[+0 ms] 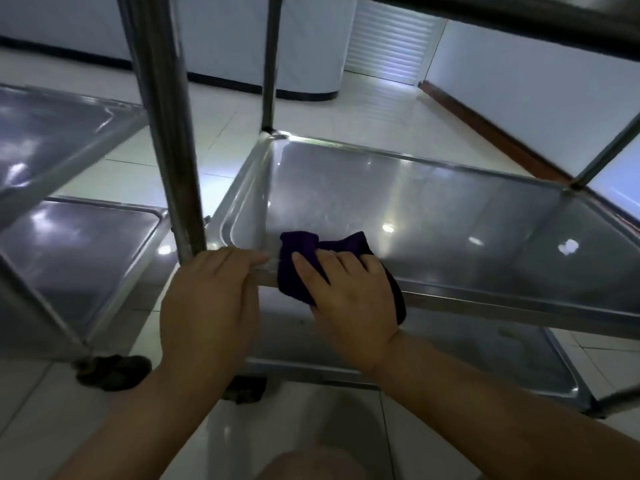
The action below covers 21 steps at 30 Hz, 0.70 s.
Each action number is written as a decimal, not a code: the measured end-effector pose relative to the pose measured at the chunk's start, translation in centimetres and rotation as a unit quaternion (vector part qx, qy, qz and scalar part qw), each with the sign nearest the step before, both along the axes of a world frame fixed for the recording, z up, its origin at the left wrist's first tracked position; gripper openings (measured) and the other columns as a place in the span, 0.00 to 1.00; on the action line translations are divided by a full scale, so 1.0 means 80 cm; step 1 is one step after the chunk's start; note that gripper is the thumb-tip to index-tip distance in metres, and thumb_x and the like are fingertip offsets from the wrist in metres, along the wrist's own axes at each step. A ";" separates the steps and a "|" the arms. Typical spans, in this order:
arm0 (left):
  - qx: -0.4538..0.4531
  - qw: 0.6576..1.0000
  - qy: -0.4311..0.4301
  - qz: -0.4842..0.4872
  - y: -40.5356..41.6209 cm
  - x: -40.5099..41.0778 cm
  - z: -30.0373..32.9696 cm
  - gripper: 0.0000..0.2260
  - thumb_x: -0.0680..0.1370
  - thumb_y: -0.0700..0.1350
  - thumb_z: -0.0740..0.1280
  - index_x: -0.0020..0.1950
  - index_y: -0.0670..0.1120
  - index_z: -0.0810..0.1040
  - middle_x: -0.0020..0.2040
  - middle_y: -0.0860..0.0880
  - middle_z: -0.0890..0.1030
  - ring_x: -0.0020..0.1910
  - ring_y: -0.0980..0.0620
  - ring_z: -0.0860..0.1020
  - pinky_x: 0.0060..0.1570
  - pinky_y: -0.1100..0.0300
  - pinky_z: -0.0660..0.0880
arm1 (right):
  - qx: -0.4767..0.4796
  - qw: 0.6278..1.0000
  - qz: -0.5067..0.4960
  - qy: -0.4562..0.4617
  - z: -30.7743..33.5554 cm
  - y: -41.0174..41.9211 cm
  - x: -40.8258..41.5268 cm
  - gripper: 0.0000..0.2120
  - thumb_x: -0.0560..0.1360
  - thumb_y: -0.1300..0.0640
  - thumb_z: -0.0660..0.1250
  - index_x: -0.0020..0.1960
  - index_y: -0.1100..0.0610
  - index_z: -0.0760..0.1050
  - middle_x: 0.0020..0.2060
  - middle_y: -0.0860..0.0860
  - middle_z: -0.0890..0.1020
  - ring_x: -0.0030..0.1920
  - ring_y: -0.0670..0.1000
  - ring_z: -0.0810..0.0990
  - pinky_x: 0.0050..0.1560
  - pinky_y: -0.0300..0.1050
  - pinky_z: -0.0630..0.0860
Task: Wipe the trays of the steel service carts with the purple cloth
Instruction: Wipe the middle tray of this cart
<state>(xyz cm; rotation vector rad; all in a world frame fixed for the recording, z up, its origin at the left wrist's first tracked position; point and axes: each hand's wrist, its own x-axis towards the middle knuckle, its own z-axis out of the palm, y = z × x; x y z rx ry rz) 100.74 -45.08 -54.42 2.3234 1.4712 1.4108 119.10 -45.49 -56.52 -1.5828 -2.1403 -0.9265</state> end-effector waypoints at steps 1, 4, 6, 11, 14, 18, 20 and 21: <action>-0.005 1.000 -0.005 0.007 -0.001 -0.008 -0.002 0.16 0.76 0.43 0.55 0.52 0.44 0.81 0.45 0.46 0.83 0.45 0.45 0.80 0.49 0.55 0.71 | 0.001 1.000 0.005 -0.002 0.001 0.007 -0.016 0.33 0.60 0.54 0.80 0.64 0.55 0.77 0.50 0.54 0.82 0.46 0.55 0.81 0.45 0.50 0.75; -0.009 1.000 -0.011 0.022 -0.001 -0.024 -0.008 0.16 0.76 0.44 0.54 0.52 0.45 0.81 0.46 0.47 0.82 0.46 0.49 0.78 0.48 0.58 0.70 | 0.007 1.000 0.021 -0.009 0.002 0.021 -0.055 0.33 0.61 0.54 0.79 0.65 0.55 0.77 0.50 0.54 0.82 0.46 0.55 0.81 0.44 0.50 0.75; 0.006 0.999 0.000 0.032 0.000 -0.029 -0.012 0.15 0.76 0.43 0.55 0.51 0.43 0.81 0.44 0.46 0.81 0.42 0.47 0.78 0.44 0.58 0.70 | 0.003 1.000 0.028 -0.007 0.003 0.025 -0.069 0.34 0.61 0.54 0.79 0.66 0.56 0.76 0.50 0.54 0.82 0.46 0.55 0.80 0.45 0.51 0.76; -0.012 0.999 0.011 0.031 -0.003 -0.021 -0.011 0.17 0.77 0.45 0.54 0.52 0.42 0.81 0.44 0.45 0.82 0.44 0.44 0.79 0.46 0.56 0.71 | 0.016 0.998 0.061 -0.019 0.003 0.024 -0.051 0.32 0.64 0.56 0.78 0.67 0.57 0.74 0.50 0.56 0.82 0.47 0.56 0.81 0.44 0.51 0.76; -0.019 0.999 0.026 0.020 -0.008 -0.005 -0.004 0.17 0.77 0.45 0.53 0.52 0.43 0.81 0.45 0.46 0.82 0.46 0.45 0.79 0.48 0.55 0.72 | 0.032 0.996 0.074 -0.025 0.001 0.013 -0.012 0.30 0.67 0.56 0.77 0.67 0.57 0.75 0.52 0.57 0.82 0.48 0.56 0.81 0.44 0.50 0.76; -0.014 0.999 0.042 -0.002 -0.013 0.037 0.006 0.11 0.76 0.40 0.58 0.50 0.43 0.81 0.43 0.45 0.82 0.42 0.45 0.80 0.47 0.52 0.73 | 0.030 0.997 0.062 -0.032 -0.003 -0.016 0.066 0.34 0.65 0.55 0.78 0.68 0.56 0.71 0.55 0.57 0.81 0.52 0.56 0.81 0.47 0.51 0.76; -0.013 0.998 0.060 -0.024 -0.015 0.065 0.010 0.11 0.76 0.41 0.58 0.50 0.43 0.81 0.43 0.45 0.81 0.42 0.45 0.79 0.46 0.54 0.72 | 0.032 0.998 0.050 -0.030 -0.005 -0.033 0.108 0.36 0.65 0.53 0.79 0.69 0.56 0.67 0.55 0.56 0.82 0.52 0.55 0.81 0.48 0.51 0.76; -0.004 0.997 0.072 -0.037 -0.015 0.080 0.012 0.13 0.77 0.42 0.57 0.50 0.43 0.81 0.43 0.45 0.81 0.42 0.46 0.79 0.45 0.55 0.71 | 0.030 0.998 0.043 -0.030 -0.006 -0.042 0.130 0.36 0.65 0.53 0.78 0.69 0.55 0.67 0.55 0.56 0.81 0.53 0.55 0.80 0.48 0.51 0.76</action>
